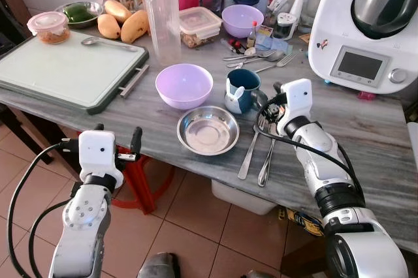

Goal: Setting the table

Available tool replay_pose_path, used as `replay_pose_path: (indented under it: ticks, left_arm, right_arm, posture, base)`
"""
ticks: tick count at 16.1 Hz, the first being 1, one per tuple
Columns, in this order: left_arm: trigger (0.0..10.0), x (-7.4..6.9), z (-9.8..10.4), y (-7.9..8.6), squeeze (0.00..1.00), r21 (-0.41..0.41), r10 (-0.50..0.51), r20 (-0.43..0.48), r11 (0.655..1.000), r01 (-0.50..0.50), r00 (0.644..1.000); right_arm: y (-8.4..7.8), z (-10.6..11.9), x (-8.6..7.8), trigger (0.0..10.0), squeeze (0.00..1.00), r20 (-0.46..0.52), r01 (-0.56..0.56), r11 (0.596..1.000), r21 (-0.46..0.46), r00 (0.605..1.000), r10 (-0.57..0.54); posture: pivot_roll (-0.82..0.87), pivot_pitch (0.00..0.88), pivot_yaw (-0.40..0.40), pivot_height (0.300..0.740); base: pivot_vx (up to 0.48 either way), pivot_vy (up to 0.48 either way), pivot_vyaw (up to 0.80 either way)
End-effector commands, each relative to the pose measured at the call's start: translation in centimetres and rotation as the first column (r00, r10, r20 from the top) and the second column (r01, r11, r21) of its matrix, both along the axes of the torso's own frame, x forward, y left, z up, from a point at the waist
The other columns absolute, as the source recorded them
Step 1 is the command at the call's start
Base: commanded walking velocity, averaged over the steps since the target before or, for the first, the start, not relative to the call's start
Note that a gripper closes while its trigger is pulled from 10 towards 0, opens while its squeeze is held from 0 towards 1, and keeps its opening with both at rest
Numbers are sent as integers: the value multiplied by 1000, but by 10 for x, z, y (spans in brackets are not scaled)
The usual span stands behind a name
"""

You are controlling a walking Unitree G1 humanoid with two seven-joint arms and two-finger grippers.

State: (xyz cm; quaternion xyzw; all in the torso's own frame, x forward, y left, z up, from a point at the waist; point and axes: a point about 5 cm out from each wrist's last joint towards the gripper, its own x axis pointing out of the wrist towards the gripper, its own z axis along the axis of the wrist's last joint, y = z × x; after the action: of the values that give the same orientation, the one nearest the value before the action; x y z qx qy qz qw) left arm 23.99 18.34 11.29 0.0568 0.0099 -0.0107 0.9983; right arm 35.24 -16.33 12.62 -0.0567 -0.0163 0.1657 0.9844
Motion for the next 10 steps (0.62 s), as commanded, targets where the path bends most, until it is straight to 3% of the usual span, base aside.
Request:
replay_pose_path:
  ticks: [1,6,10]
  left_arm:
    - [10000,3,0,-2,0,4,1,5,1000,-1,1000]
    - [10000,7,-3,-4,0,-9,17,15,1000,-17,1000]
    - [10000,17,-4,-5,0,-30,85,28,996,-84,996]
  right_arm:
    - [-1,12,3,10000,1000,53,9,1000,0,999,-9]
    - [3,23,-8,10000,1000,147,24,999,24,989,-27]
    - [7,37,-38,10000,1000,238,70,994,78,967,-87]
  posture:
    - [29,1,-10,740]
    - [15,0,-17,740]
    - [0,0,-20,740]
  base:
    - [0,0,0]
    - [0,0,0]
    - [0,0,0]
